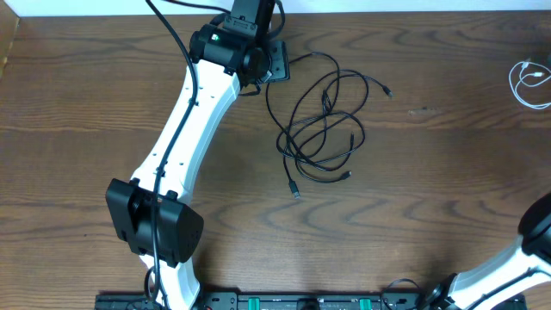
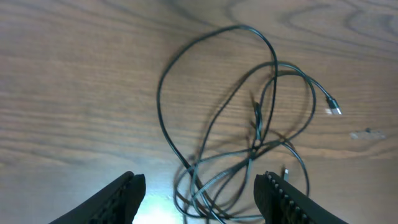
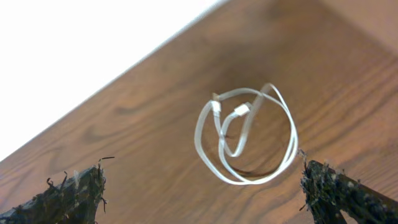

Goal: Untangle cables

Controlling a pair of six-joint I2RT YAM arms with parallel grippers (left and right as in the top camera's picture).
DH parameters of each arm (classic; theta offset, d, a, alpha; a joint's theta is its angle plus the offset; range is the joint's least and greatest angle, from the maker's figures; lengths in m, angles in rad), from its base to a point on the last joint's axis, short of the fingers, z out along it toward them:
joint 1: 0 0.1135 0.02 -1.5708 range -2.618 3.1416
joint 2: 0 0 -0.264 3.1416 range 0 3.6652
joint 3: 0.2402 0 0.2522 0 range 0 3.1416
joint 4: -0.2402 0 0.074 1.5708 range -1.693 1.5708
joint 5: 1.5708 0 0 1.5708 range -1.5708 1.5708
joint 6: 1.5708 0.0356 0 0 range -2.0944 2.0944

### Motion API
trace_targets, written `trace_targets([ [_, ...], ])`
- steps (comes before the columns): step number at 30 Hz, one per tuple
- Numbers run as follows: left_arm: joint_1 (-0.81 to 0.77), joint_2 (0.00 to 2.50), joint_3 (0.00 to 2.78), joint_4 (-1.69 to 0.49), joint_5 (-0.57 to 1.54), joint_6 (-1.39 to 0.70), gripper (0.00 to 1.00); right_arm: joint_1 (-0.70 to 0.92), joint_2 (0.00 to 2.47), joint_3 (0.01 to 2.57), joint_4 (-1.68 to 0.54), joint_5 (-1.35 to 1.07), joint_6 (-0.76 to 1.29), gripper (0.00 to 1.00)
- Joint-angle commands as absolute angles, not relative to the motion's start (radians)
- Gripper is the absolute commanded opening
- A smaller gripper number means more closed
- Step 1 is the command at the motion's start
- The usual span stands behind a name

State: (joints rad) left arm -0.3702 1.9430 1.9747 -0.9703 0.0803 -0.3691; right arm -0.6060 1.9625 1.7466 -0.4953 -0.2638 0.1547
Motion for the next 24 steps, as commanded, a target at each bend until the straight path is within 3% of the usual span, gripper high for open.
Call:
trace_targets([
  [1, -0.371, 1.867, 1.983, -0.968, 0.016, -0.303, 0.62, -0.549, 1.898, 1.754, -0.572, -0.242, 0.05, 0.99],
  [10, -0.37, 1.677, 1.983, -1.052, 0.007, -0.277, 0.62, -0.39, 1.829, 1.754, -0.686, -0.244, 0.009, 0.99],
  [24, -0.373, 1.818, 1.904, -1.155, 0.202, -0.278, 0.61, -0.199, 1.833, 1.754, -0.904, -0.332, -0.016, 0.97],
])
